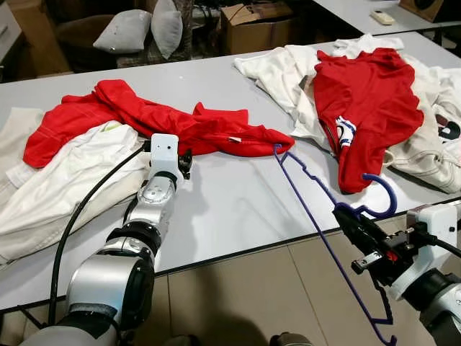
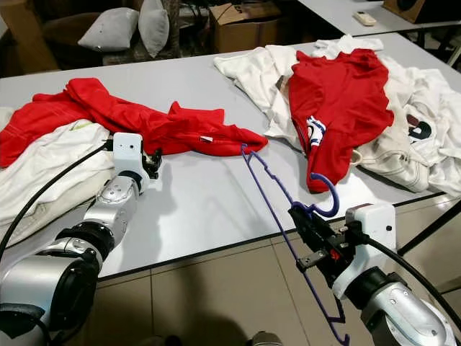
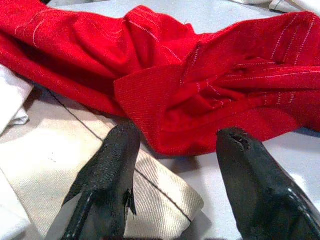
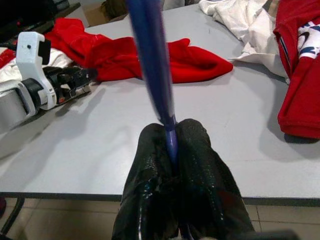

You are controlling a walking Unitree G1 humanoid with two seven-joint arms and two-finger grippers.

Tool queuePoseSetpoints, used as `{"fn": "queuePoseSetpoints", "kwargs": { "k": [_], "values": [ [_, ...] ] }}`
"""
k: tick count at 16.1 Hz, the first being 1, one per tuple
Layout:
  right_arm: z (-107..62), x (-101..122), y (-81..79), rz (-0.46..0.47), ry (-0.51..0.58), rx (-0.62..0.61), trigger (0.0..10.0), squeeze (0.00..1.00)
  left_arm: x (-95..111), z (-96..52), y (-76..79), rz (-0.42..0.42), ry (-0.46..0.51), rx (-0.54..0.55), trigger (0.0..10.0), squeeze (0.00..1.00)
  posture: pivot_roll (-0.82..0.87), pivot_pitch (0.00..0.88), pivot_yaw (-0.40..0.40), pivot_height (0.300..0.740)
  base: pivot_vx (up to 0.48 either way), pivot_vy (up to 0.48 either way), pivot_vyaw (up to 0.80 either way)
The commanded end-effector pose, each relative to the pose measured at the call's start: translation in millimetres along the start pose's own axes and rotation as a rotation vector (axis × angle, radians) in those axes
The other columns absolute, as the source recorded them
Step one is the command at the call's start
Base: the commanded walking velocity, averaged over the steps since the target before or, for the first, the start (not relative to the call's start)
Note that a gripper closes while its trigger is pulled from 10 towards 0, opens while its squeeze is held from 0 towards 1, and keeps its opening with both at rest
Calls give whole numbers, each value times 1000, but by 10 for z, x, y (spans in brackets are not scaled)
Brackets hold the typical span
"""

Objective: Hang hanger

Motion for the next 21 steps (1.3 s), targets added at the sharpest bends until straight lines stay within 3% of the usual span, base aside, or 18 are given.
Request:
{"fn": "queuePoseSetpoints", "kwargs": {
  "k": [1,4,6,14,21],
  "values": [
    [-4,40,-25,-8,6,24,10000,0,-41,0,-11,-12,-26,11,10000,0,-375,77,22,740,0,0,0],
    [-15,57,-22,-16,-1,39,10000,0,-48,8,-6,-23,-38,26,10000,0,-389,82,8,740,0,0,0],
    [-14,63,-16,-18,-2,41,10000,0,-29,19,0,-31,-39,35,118,0,-395,82,8,740,0,0,0],
    [-69,91,16,-23,-6,10,10000,0,99,73,151,-44,-20,2,0,0,-440,74,43,740,0,0,0],
    [-115,104,23,-25,-9,-9,10000,0,98,76,130,-38,-26,18,0,0,-457,79,54,740,0,0,0]
  ]
}}
Point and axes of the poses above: a point about 5 cm out from each wrist's last joint towards the gripper, its own z axis pointing out of the wrist towards the gripper, its own x axis along the axis of the wrist's last joint, y = z × x, the point moved 5 cm from there along z, pointing out of the wrist towards the gripper, and after that the axes turned 13 degrees about -z, right-handed, at the moved point
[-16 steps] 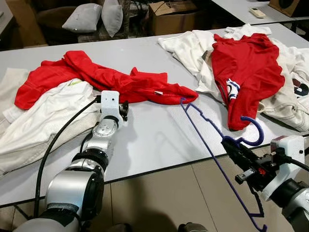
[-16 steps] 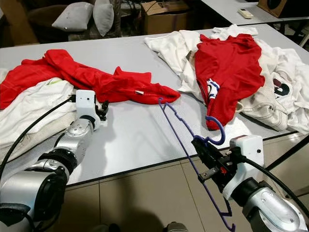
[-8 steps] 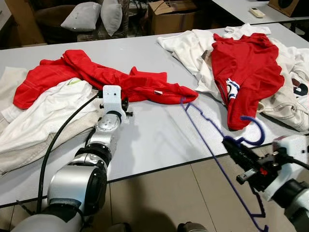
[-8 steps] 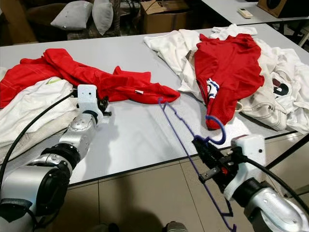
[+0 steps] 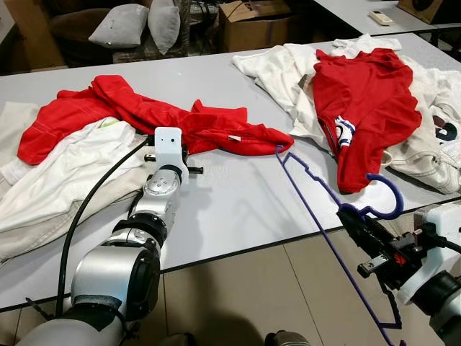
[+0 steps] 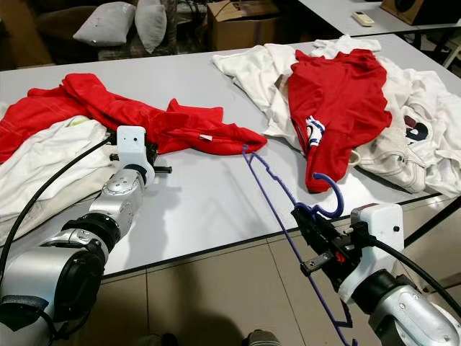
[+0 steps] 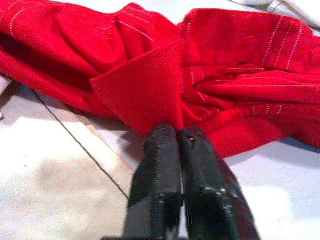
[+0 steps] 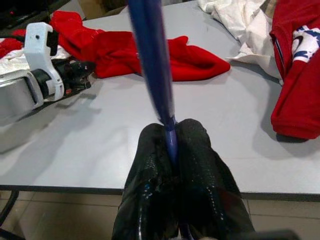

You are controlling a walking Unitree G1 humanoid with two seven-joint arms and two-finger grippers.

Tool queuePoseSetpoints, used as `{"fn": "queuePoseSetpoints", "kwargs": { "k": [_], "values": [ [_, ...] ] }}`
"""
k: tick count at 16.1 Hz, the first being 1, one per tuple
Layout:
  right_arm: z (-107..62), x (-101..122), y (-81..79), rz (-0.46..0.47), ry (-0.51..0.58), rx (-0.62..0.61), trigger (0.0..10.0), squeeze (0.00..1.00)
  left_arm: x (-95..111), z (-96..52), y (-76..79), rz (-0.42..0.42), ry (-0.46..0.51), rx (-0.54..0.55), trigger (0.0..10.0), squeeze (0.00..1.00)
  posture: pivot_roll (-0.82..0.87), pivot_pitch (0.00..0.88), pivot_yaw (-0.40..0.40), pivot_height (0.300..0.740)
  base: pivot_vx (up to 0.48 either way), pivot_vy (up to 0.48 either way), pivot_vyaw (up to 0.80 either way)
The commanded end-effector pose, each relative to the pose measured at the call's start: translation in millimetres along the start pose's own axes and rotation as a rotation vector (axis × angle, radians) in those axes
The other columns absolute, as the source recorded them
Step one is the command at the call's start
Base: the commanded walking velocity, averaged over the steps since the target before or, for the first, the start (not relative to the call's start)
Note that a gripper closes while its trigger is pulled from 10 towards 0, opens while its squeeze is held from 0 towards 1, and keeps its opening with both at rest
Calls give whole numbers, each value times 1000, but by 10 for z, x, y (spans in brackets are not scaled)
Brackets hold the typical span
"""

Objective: Hang hanger

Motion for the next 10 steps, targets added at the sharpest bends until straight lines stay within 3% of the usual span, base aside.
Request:
{"fn": "queuePoseSetpoints", "kwargs": {
  "k": [1,5,7,10],
  "values": [
    [-37,25,19,-8,2,-9,10000,0,5,12,25,-2,-13,3,0,0,-456,79,56,740,0,0,0],
    [-26,25,16,-7,1,-10,10000,0,2,9,7,-15,-13,1,0,0,-453,75,56,740,0,0,0],
    [-6,13,11,0,6,-15,10000,0,-16,-4,0,-123,-7,-22,0,0,-428,65,62,740,0,0,0],
    [57,-6,1,16,19,-15,10000,0,-7,-33,-42,-206,30,-57,0,0,-387,56,72,740,0,0,0]
  ]
}}
Point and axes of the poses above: a point about 5 cm out from each wrist's last joint towards the gripper, its own z axis pointing out of the wrist towards the gripper, its own x axis along the axis of the wrist's last joint, y = z × x, the point moved 5 cm from there along z, pointing out of the wrist towards the gripper, and after that the axes turned 13 degrees about -z, right-handed, at the moved point
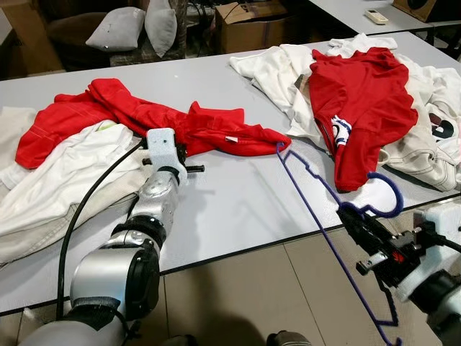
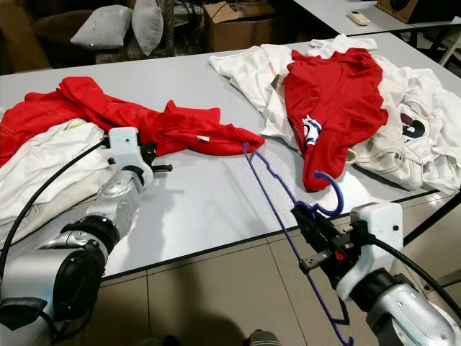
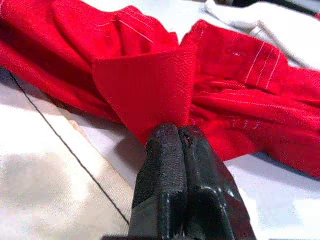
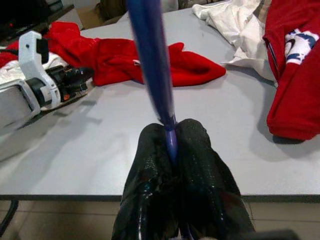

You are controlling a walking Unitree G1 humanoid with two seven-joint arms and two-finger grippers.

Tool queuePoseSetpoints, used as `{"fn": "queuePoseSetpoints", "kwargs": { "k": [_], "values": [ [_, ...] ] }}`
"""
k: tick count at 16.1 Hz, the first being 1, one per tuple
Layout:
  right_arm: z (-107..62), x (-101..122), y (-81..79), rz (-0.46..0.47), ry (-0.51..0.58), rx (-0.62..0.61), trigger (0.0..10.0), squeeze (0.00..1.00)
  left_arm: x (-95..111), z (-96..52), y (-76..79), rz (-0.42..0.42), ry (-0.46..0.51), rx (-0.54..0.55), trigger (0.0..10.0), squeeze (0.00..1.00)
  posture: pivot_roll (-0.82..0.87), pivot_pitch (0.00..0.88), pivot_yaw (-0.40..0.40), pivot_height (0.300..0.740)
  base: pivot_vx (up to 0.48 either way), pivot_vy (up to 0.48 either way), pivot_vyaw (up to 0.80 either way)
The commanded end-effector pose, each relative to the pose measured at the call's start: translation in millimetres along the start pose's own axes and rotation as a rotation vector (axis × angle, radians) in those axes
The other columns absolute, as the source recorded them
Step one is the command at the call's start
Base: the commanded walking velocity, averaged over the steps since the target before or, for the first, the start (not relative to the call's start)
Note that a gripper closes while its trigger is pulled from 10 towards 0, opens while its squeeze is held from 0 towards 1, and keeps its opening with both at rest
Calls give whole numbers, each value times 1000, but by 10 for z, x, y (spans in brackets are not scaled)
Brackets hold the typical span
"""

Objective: Hang hanger

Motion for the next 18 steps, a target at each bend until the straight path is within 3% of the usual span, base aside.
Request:
{"fn": "queuePoseSetpoints", "kwargs": {
  "k": [1,4,8,10,11,12,13,14,18],
  "values": [
    [27,1,1,3,11,-4,10000,0,35,-14,-9,-32,30,-22,0,0,-377,52,79,740,0,0,0],
    [57,-10,3,15,24,-20,10000,0,142,-55,-10,-54,104,-97,0,0,-346,40,99,740,0,0,0],
    [94,-45,-14,29,32,-24,10000,0,228,-111,59,0,171,-179,0,0,-320,40,115,740,0,0,0],
    [97,-55,-20,35,35,-32,10000,0,196,-114,153,65,165,-212,0,0,-315,46,118,740,0,0,0],
    [94,-61,-31,37,35,-32,10000,0,163,-84,101,133,139,-141,78,0,-319,51,124,740,0,0,0],
    [81,-66,-39,37,33,-34,10000,0,93,-67,129,172,92,-149,10000,620,-324,56,124,740,0,0,0],
    [78,-65,-38,36,33,-34,10000,0,81,-63,139,181,84,-153,10000,620,-329,60,123,740,0,0,0],
    [61,-70,-41,35,28,-37,10000,0,93,-54,130,192,88,-134,10000,1000,-336,65,119,740,0,0,0],
    [55,-179,-95,-40,-46,0,10000,0,136,-8,48,220,74,-45,10000,1000,-363,109,95,740,0,0,0]
  ]
}}
Point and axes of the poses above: a point about 5 cm out from each wrist's last joint towards the gripper, its own z axis pointing out of the wrist towards the gripper, its own x axis along the axis of the wrist's last joint, y = z × x, the point moved 5 cm from there along z, pointing out of the wrist towards the gripper, and after that the axes turned 13 degrees about -z, right-handed, at the moved point
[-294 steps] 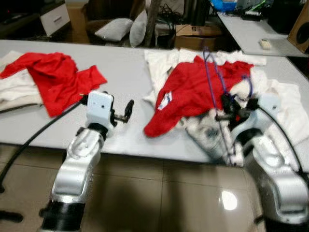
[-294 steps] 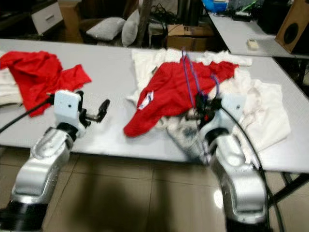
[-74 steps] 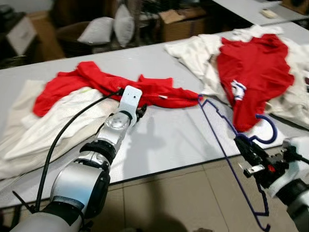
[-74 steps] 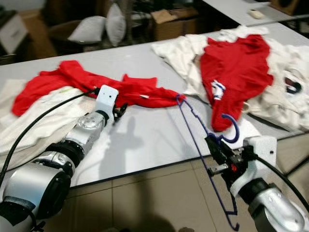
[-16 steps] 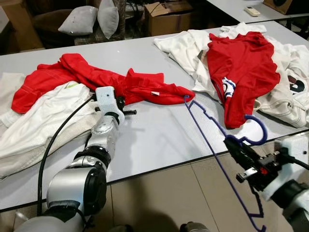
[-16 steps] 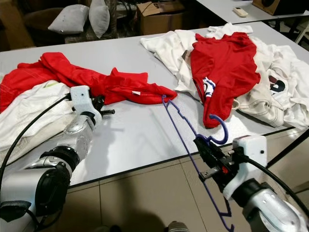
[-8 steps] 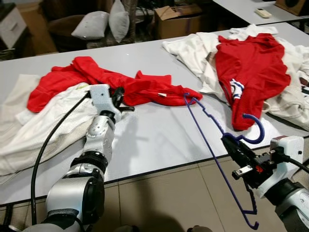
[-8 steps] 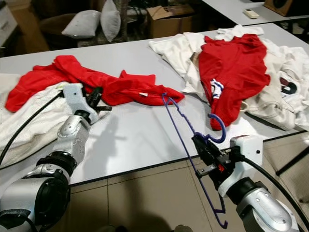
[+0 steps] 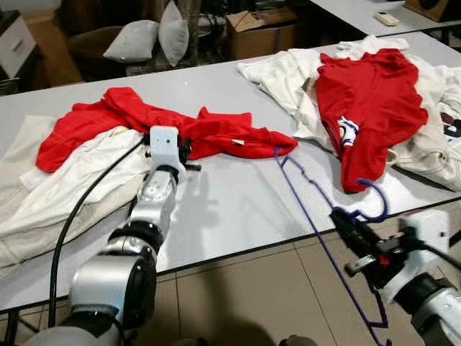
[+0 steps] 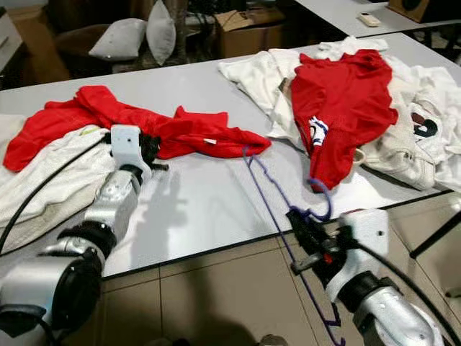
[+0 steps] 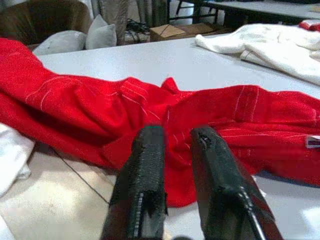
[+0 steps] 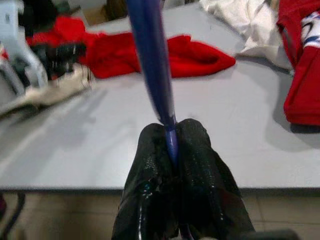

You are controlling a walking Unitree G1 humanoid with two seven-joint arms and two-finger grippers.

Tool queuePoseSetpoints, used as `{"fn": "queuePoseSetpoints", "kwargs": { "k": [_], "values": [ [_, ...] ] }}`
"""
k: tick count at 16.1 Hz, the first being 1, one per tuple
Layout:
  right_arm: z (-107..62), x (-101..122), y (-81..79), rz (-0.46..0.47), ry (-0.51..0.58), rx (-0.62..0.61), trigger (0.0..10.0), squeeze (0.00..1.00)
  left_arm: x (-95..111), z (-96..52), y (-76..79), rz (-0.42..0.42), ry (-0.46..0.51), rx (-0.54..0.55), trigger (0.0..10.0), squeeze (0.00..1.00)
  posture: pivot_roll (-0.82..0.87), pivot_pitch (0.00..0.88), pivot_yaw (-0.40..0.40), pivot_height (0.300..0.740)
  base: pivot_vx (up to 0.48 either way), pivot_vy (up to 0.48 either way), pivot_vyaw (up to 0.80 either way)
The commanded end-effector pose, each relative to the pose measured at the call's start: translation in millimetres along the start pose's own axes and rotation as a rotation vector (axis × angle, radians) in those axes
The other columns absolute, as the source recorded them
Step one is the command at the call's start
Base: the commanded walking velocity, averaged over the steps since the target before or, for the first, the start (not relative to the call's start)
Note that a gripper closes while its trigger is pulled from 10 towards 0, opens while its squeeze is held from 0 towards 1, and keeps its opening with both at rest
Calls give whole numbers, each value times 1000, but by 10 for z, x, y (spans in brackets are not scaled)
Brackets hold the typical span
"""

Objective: Hang hanger

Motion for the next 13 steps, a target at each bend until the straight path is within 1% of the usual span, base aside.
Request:
{"fn": "queuePoseSetpoints", "kwargs": {
  "k": [1,2,4,6,8,10,11,12,13],
  "values": [
    [-7,-32,-9,-18,-21,2,10000,0,-15,4,-52,30,-22,23,10000,1000,-365,110,93,740,0,0,0],
    [-21,-53,4,-43,-38,-4,10000,0,14,15,-70,54,-16,41,10000,1000,-372,123,77,740,0,0,0],
    [-39,-97,82,-95,-66,-53,10000,0,58,30,-106,80,-8,71,10000,1000,-378,141,60,740,0,0,0],
    [-43,-87,151,-128,-65,-96,10000,0,104,41,-153,116,3,111,10000,1000,-384,161,48,740,0,0,0],
    [-60,-51,201,-144,-58,-131,10000,0,97,35,-197,119,-1,143,10000,1000,-398,177,41,740,0,0,0],
    [-72,-34,204,-149,-56,-134,10000,0,82,33,-206,127,-9,157,10000,1000,-409,189,38,740,0,0,0],
    [-86,-20,204,-156,-54,-136,10000,0,78,30,-236,150,-15,191,10000,992,-416,191,38,740,0,0,0],
    [-87,-19,205,-157,-54,-136,10000,0,79,30,-240,152,-14,196,10000,992,-416,191,38,740,0,0,0],
    [-89,-16,206,-158,-53,-137,10000,0,80,32,-240,151,-15,198,10000,443,-421,191,38,740,0,0,0]
  ]
}}
Point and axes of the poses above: a point about 5 cm out from each wrist's last joint towards the gripper, its own z axis pointing out of the wrist towards the gripper, its own x axis along the axis of the wrist's last joint, y = z × x, the point moved 5 cm from there along z, pointing out of the wrist towards the gripper, and after that the axes turned 13 degrees about -z, right-handed, at the moved point
